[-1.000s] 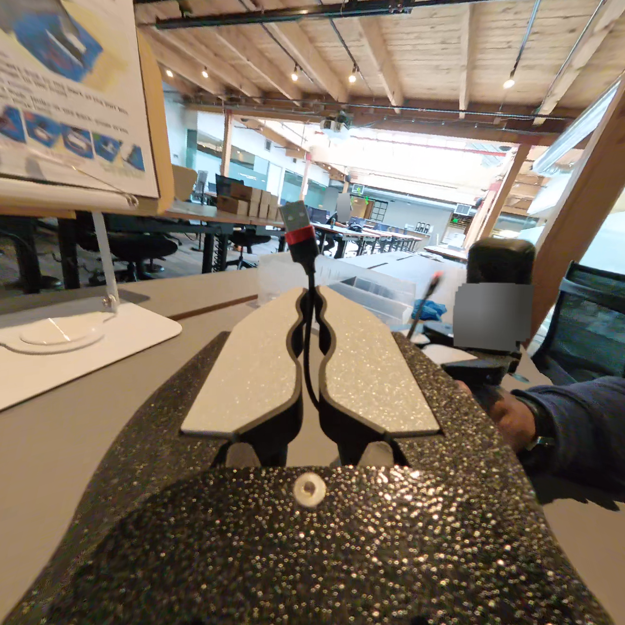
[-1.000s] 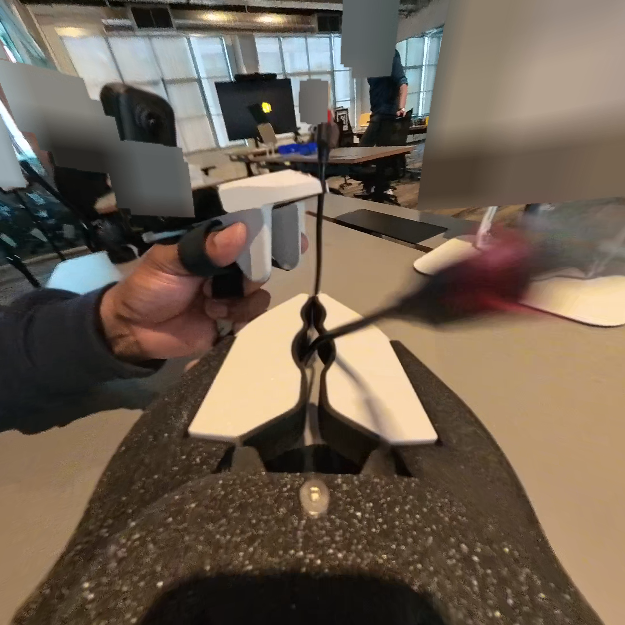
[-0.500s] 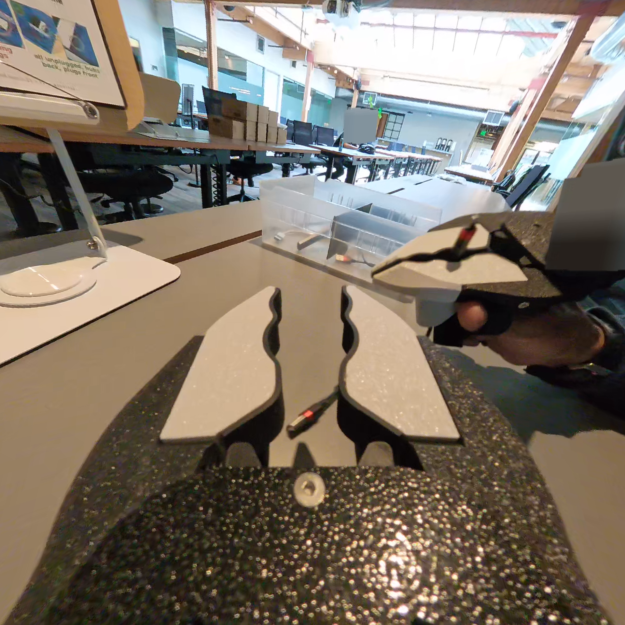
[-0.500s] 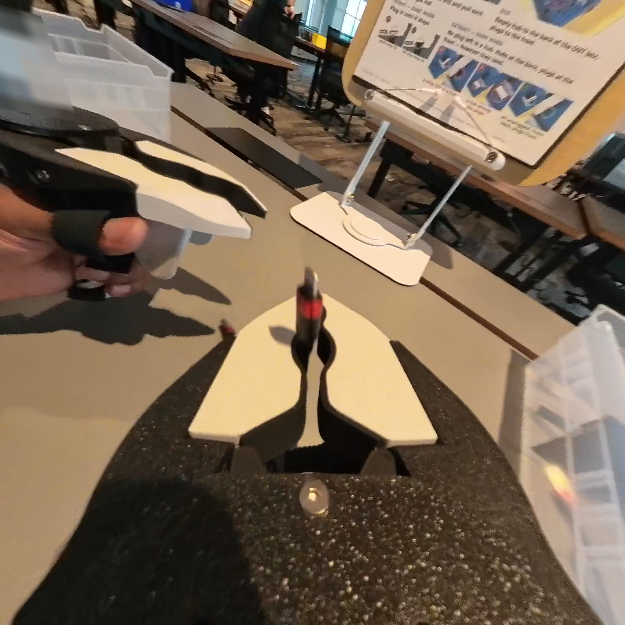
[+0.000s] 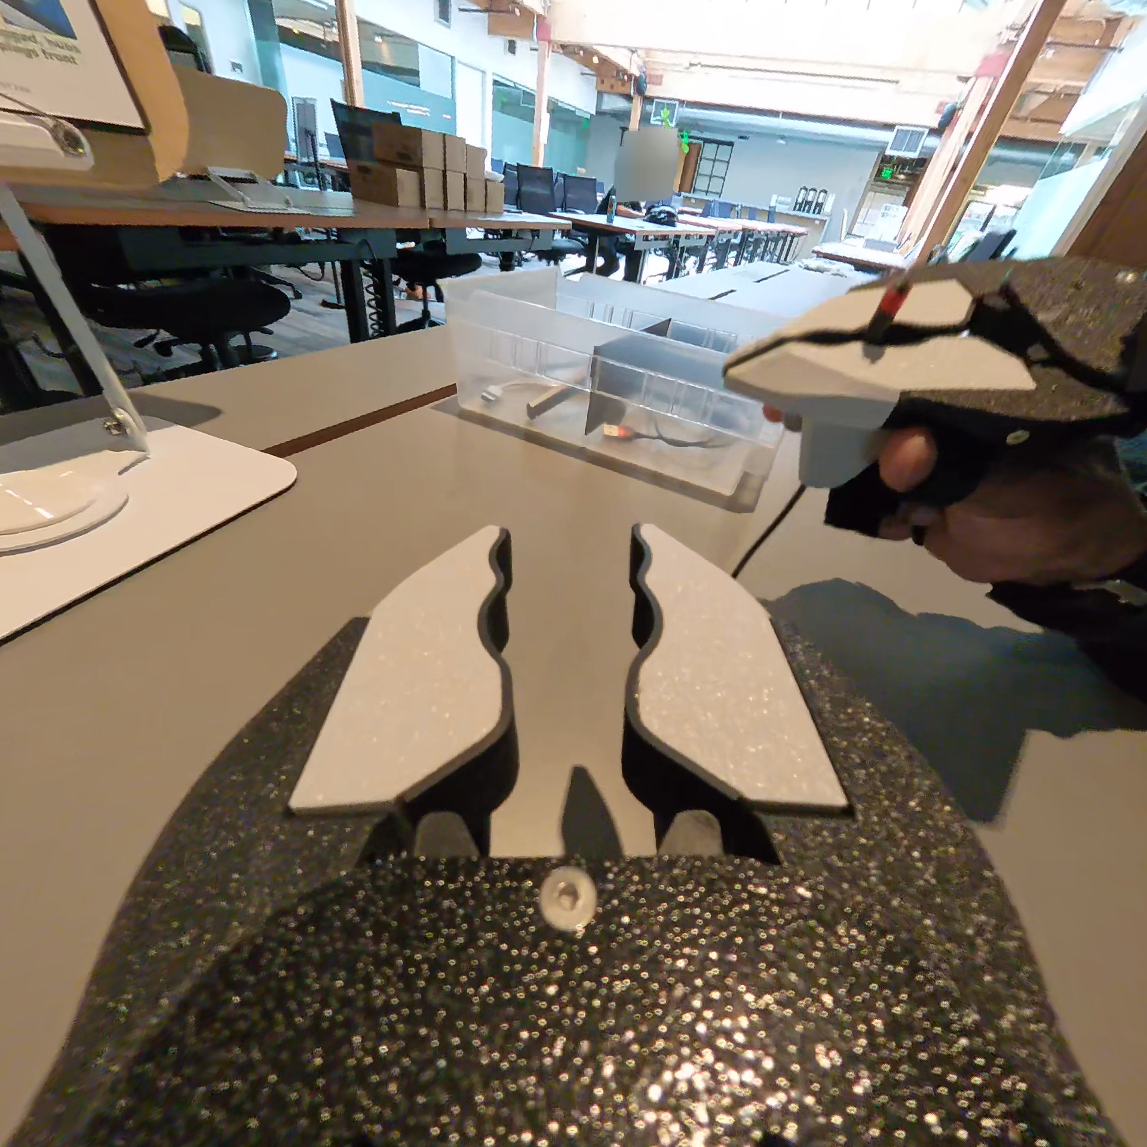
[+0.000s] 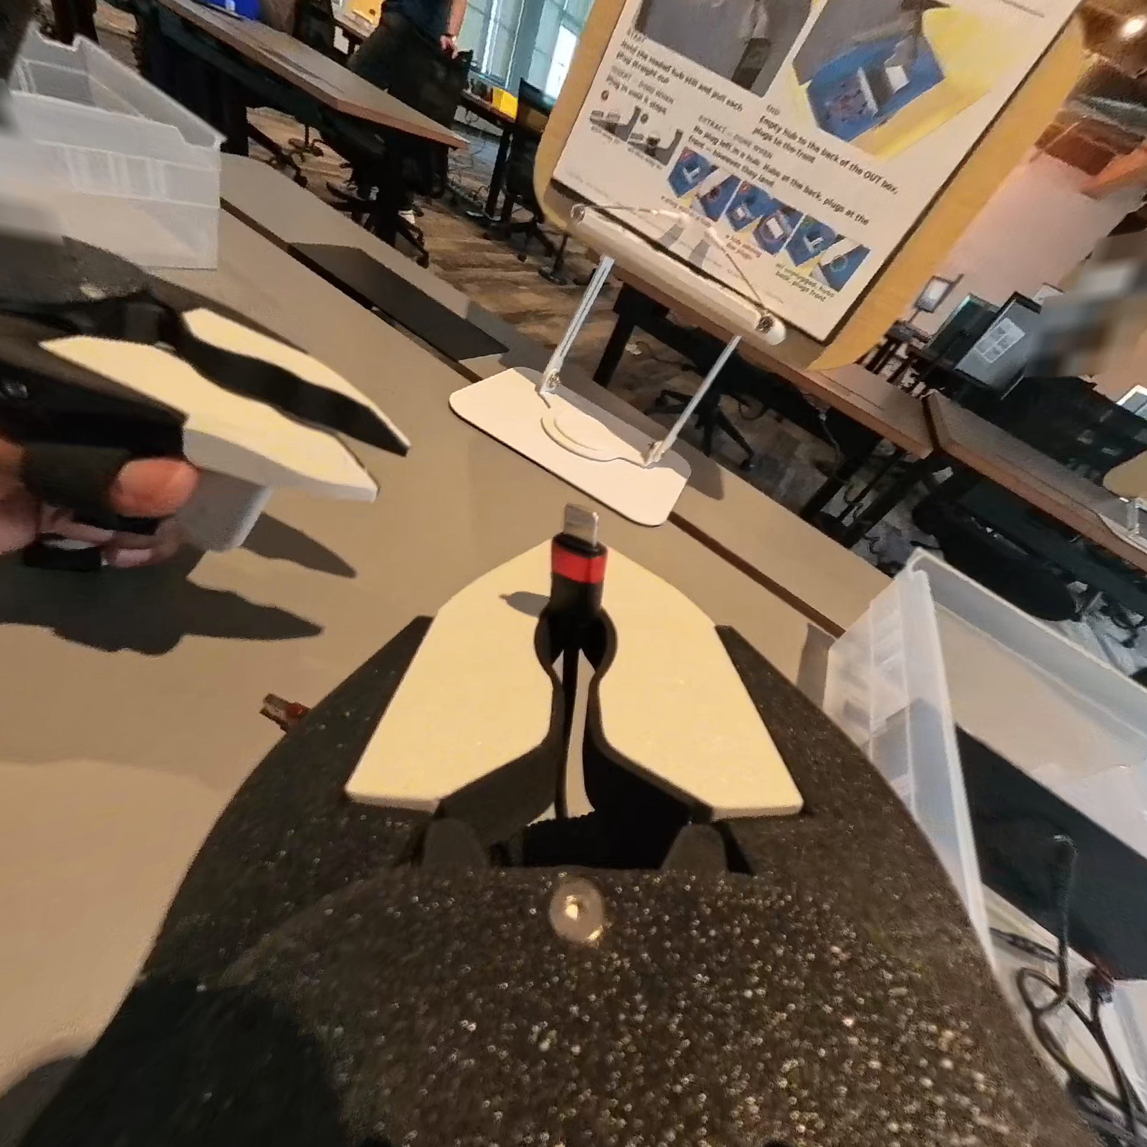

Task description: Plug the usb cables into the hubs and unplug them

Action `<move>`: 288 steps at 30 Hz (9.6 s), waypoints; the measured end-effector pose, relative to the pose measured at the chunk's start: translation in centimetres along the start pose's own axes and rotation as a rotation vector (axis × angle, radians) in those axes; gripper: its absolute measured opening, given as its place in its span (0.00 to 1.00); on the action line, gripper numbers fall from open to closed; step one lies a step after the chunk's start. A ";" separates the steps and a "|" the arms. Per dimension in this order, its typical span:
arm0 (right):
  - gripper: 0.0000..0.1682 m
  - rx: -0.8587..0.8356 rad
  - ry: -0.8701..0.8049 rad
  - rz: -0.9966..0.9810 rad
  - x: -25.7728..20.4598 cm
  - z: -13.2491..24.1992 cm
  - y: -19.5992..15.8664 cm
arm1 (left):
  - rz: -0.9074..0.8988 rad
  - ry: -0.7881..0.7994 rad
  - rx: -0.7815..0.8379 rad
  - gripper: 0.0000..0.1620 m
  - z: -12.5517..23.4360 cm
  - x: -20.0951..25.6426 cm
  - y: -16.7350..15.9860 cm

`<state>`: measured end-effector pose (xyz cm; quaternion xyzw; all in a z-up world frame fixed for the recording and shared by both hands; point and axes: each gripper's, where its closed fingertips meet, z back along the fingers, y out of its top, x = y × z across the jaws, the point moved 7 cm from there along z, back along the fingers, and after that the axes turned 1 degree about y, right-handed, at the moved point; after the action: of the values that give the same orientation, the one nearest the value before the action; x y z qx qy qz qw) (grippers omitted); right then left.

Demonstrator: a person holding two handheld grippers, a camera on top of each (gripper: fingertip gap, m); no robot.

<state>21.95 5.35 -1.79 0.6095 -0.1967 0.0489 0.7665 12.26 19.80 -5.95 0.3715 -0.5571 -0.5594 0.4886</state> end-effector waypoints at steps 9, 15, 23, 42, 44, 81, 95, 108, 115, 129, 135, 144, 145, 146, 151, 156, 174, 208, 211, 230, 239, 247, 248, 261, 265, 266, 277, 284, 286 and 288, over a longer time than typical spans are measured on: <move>0.00 0.075 -0.080 0.002 2.5 2.8 1.7 | -0.135 0.072 -0.079 0.37 -0.8 0.8 -0.6; 0.00 0.125 -0.092 -0.006 4.8 5.3 4.6 | -0.197 0.114 -0.090 0.35 -1.0 1.2 -0.7; 0.00 0.239 -0.218 0.072 11.3 10.8 11.8 | -0.182 0.090 -0.032 0.05 -0.4 1.3 -0.4; 0.00 0.073 -0.535 0.128 23.9 9.6 5.5 | -0.177 0.078 -0.021 0.02 -0.2 1.3 -0.3; 0.00 0.070 -0.545 0.097 24.4 8.8 4.3 | -0.177 0.077 -0.025 0.02 -0.2 1.3 -0.3; 0.25 -0.609 -0.006 -0.036 20.9 1.9 -11.3 | -0.162 0.069 -0.032 0.03 -0.2 1.2 -0.4; 0.37 -1.020 -0.073 0.300 22.8 3.1 -13.4 | -0.156 0.065 -0.035 0.04 -0.2 1.1 -0.4; 0.36 -0.981 -0.288 0.382 24.9 4.8 -12.2 | -0.149 0.068 -0.031 0.04 -0.1 1.0 -0.3; 0.32 -0.788 -0.365 0.366 21.6 5.9 -8.8 | -0.136 0.081 -0.023 0.07 -0.1 0.7 -0.3; 0.23 -0.068 -0.105 -0.202 11.2 5.2 0.6 | -0.156 0.271 0.064 0.37 2.0 -0.8 0.2; 0.21 0.294 0.328 -0.371 3.3 2.4 4.1 | -0.123 0.360 0.106 0.56 3.2 -2.1 0.6; 0.20 0.296 0.409 -0.217 -4.4 -0.7 -0.3 | -0.116 0.405 0.121 0.62 3.7 -3.7 0.7; 0.20 0.295 0.404 -0.221 -4.4 -0.8 -0.6 | -0.113 0.406 0.123 0.62 3.7 -3.7 0.7; 0.20 0.295 0.400 -0.227 -4.5 -0.9 -0.8 | -0.112 0.405 0.124 0.62 3.8 -3.8 0.7; 0.20 0.303 0.403 -0.207 -4.8 -0.8 -1.5 | -0.104 0.408 0.118 0.60 3.9 -4.2 0.7; 0.19 0.341 0.432 -0.148 -5.5 -0.1 -1.3 | -0.090 0.418 0.133 0.59 4.0 -4.4 0.8; 0.18 0.391 0.376 -0.019 -4.9 1.3 -0.9 | -0.215 0.453 0.091 0.55 3.0 -3.8 0.6; 0.13 0.363 0.256 -0.109 -3.3 1.5 -1.5 | -0.229 0.429 0.129 0.00 5.1 -2.4 1.2; 0.13 0.378 0.219 -0.096 -2.7 1.9 -1.1 | -0.216 0.417 0.142 0.00 4.6 -2.2 1.1; 0.00 0.332 0.047 0.050 6.2 5.4 3.6 | -0.285 0.253 0.136 0.08 1.4 1.7 0.3; 0.16 -0.424 0.323 0.023 24.1 -1.9 -1.4 | -0.228 0.116 -0.008 0.28 -0.6 2.2 -0.3; 0.22 -0.872 0.433 0.067 28.4 -8.4 -9.3 | -0.205 0.103 0.030 0.29 -0.1 2.1 -0.2; 0.23 -0.919 0.443 0.078 28.4 -8.9 -10.0 | -0.202 0.102 0.029 0.29 -0.1 2.1 -0.2; 0.19 -1.221 0.467 0.051 29.2 -11.4 -15.8 | -0.258 0.100 0.007 0.29 -0.3 2.6 -0.4; 0.22 -1.246 0.421 0.054 29.6 -11.8 -16.9 | -0.254 0.100 0.010 0.28 -0.3 2.6 -0.4; 0.22 -1.257 0.404 0.060 29.7 -11.8 -17.2 | -0.253 0.100 0.010 0.28 -0.3 2.6 -0.4; 0.10 -1.256 0.418 0.001 29.5 -12.2 -17.4 | -0.255 0.103 0.012 0.28 -0.3 2.6 -0.4; 0.10 -1.174 0.245 0.177 30.2 -10.9 -14.6 | -0.246 0.109 0.026 0.28 -0.2 2.5 -0.2; 0.10 -1.126 0.187 0.212 30.5 -9.7 -12.8 | -0.245 0.111 0.028 0.28 -0.2 2.4 -0.2; 0.10 -1.055 0.128 0.231 30.8 -8.3 -10.7 | -0.245 0.113 0.029 0.28 -0.2 2.4 -0.2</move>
<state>55.59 5.48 -1.96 0.1123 -0.2130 0.0646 0.9684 11.78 17.39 -5.85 0.4749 -0.4873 -0.5848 0.4417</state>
